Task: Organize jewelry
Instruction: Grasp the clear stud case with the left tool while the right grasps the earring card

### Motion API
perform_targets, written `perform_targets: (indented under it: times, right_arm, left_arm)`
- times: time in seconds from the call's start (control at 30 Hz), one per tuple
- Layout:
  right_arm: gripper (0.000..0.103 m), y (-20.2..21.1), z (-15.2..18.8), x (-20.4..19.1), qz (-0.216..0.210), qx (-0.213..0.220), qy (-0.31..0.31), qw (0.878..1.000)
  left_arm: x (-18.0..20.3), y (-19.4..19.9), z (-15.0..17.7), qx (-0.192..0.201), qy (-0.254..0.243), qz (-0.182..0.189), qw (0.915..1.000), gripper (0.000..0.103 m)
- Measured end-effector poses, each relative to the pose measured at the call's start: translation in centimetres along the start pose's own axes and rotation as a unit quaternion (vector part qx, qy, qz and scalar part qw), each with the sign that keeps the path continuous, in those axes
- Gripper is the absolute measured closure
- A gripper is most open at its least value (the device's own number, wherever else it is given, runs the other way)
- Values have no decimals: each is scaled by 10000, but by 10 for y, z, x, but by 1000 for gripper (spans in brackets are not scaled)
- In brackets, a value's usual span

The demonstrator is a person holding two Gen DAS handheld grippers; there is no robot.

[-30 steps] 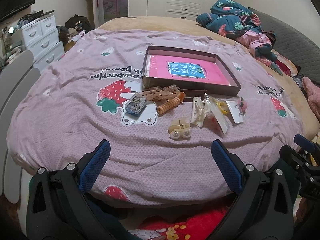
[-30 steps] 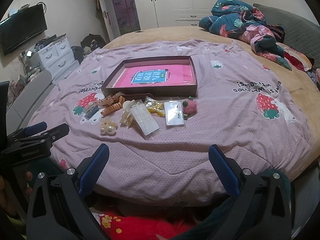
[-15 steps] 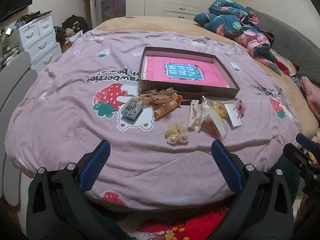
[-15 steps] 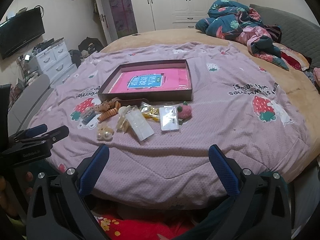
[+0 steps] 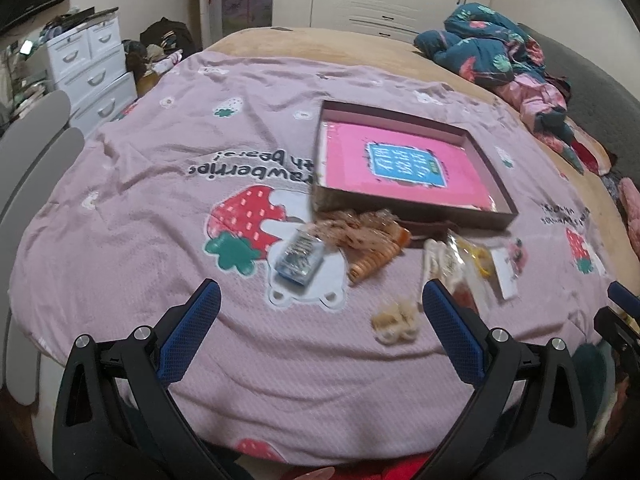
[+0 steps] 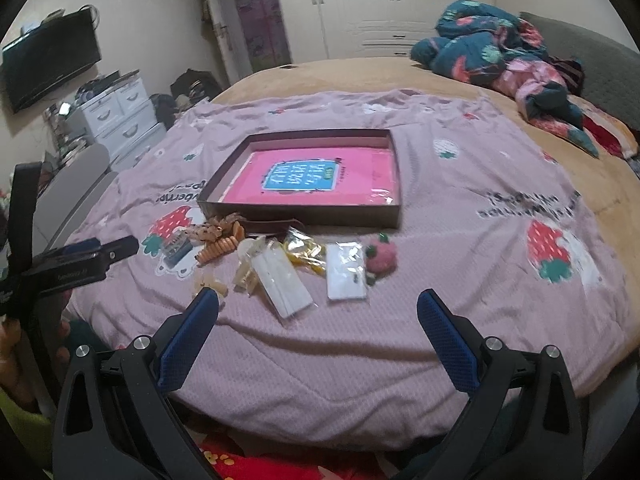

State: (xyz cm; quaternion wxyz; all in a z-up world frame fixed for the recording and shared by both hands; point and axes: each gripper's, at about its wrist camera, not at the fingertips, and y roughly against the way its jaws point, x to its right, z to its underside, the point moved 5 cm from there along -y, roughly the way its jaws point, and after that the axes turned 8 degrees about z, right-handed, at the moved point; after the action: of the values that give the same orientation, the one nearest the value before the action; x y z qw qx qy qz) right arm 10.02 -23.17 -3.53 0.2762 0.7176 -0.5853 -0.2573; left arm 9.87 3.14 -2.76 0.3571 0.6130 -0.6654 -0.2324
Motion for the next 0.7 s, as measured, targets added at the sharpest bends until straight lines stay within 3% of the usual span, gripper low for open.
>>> perform_targets:
  times: [0.43,0.7]
  right_arm:
    - [4,-56,-16,-28,-557,-345,423,9970]
    - [4,-94,-4,-41,-655,-664,717,9931]
  left_arm:
    - [-47,-46,-9,-455,89,-39,9989,8]
    - [-51,-72,-9,-584,69,346,9977,8]
